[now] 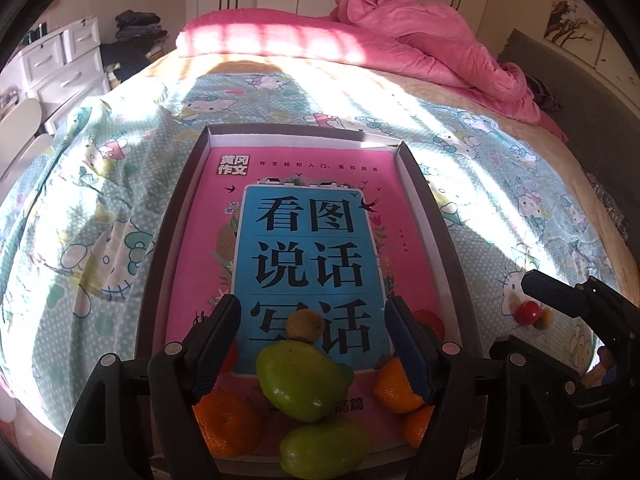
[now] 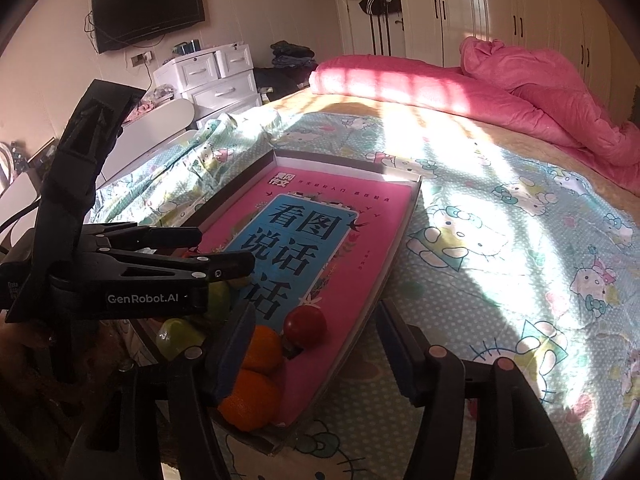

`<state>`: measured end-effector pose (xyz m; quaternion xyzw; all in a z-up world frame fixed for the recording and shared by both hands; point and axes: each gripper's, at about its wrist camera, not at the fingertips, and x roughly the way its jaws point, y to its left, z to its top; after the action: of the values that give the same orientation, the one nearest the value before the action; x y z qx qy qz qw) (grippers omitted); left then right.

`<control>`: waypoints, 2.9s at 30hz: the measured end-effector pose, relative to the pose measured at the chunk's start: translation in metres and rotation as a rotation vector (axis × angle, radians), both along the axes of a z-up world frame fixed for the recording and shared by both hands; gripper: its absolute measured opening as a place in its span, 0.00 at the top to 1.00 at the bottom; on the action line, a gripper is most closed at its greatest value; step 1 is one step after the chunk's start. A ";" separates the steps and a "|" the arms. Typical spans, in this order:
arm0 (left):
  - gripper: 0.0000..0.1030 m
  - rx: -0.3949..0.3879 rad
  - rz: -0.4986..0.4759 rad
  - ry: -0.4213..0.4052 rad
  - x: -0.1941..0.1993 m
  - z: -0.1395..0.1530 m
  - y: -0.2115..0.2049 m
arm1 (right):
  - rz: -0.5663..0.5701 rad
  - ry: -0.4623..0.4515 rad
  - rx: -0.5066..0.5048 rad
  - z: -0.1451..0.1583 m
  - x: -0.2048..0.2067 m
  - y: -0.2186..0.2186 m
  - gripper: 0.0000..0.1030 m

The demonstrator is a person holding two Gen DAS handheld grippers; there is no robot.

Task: Organize fruits
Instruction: 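Open the left tool to release the small fruit while the right tool releases the tomato, then move both open tools back to the last tomato and small fruit, then grasp the red cherry tomato with the left tool while the right tool grasps the small yellow fruit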

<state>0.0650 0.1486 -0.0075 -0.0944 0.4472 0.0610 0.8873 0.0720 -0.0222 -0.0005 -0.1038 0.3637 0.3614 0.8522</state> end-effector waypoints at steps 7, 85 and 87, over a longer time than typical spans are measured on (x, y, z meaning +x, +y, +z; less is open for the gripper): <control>0.26 0.011 -0.025 -0.008 -0.003 0.007 -0.018 | -0.019 -0.048 0.015 0.012 -0.001 -0.020 0.37; 0.26 -0.026 -0.506 0.126 0.059 -0.036 -0.200 | -0.231 0.090 -0.140 -0.054 0.028 -0.148 0.48; 0.26 -0.027 -0.503 0.133 0.061 -0.039 -0.201 | -0.220 0.084 -0.143 -0.056 0.030 -0.146 0.56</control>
<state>0.1258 -0.0526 -0.0463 0.0123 0.5148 -0.1616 0.8419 0.1023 -0.1678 -0.0560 -0.1088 0.4330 0.2431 0.8612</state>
